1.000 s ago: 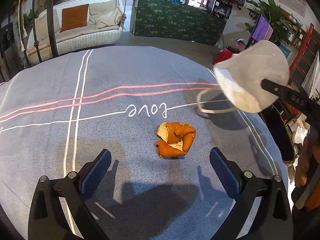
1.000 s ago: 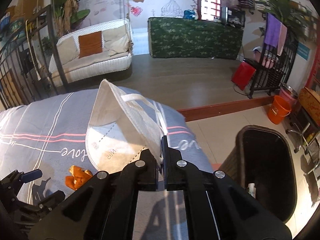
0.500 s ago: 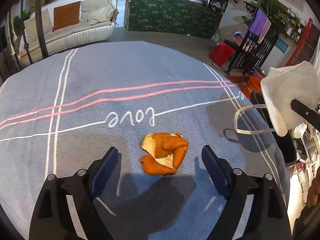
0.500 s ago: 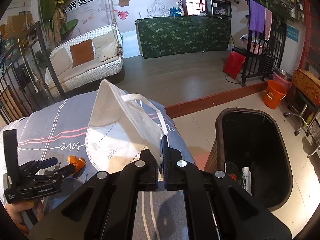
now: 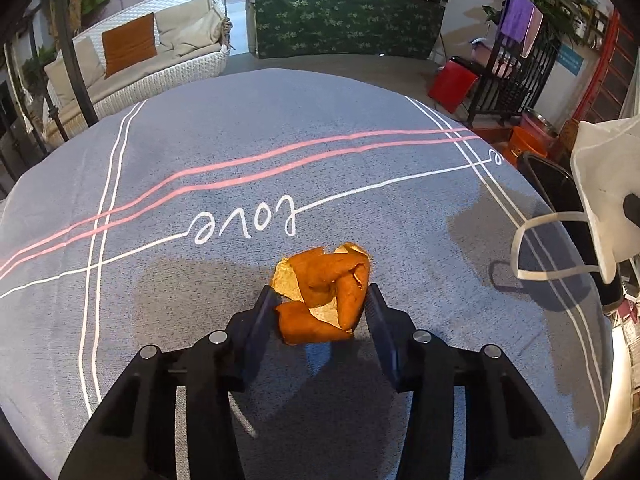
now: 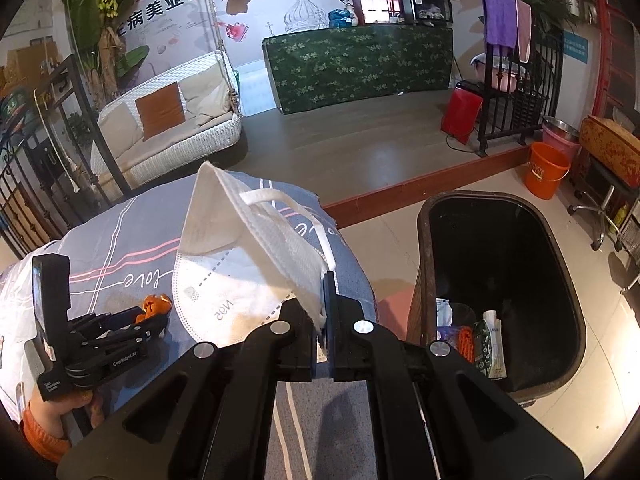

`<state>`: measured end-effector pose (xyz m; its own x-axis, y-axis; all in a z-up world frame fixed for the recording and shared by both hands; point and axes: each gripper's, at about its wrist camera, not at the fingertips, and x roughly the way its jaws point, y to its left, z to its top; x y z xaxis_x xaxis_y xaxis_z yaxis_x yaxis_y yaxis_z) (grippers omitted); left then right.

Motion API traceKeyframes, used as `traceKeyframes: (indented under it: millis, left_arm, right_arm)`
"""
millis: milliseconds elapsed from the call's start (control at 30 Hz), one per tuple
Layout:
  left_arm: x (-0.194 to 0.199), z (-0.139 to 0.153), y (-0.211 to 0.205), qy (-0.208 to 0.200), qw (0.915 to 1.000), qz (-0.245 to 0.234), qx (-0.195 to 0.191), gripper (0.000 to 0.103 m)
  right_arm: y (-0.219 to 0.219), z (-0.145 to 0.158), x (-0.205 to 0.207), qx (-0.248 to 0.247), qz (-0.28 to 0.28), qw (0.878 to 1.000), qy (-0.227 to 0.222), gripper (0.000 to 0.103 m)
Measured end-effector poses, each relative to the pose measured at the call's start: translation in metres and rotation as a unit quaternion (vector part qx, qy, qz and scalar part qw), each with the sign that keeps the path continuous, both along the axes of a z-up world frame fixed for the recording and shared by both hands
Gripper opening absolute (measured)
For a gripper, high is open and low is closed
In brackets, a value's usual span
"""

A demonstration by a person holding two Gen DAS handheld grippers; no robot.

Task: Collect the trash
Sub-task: 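Carry the mask over the wastebasket and open the right tool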

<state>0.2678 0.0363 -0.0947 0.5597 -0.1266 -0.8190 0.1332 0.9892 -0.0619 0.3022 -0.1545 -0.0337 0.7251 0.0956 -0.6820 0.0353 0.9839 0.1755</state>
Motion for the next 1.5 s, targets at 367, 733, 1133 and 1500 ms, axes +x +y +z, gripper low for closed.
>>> traceKeyframes:
  millis: [367,733,1133,1500]
  left_arm:
    - [-0.021,0.025,-0.008,-0.038,0.9988,-0.002,-0.029,0.041]
    - [-0.049,0.052,-0.031,-0.083,0.9945,-0.019,-0.061,0.041]
    - [-0.050,0.070,-0.079,-0.114,0.9878,-0.077,-0.073,0.041]
    - [-0.047,0.074,-0.125,-0.127,0.9790,-0.136,-0.084,0.041]
  right_arm:
    - [-0.006,0.007,-0.020,0.010,0.006,1.000,-0.015,0.004]
    - [-0.020,0.012,-0.045,0.018,0.003,0.999,-0.027,0.004]
    - [-0.078,0.014,-0.054,0.021,-0.056,0.997,-0.037,0.004]
    - [-0.157,-0.017,-0.024,0.027,-0.137,0.990,0.009,0.004]
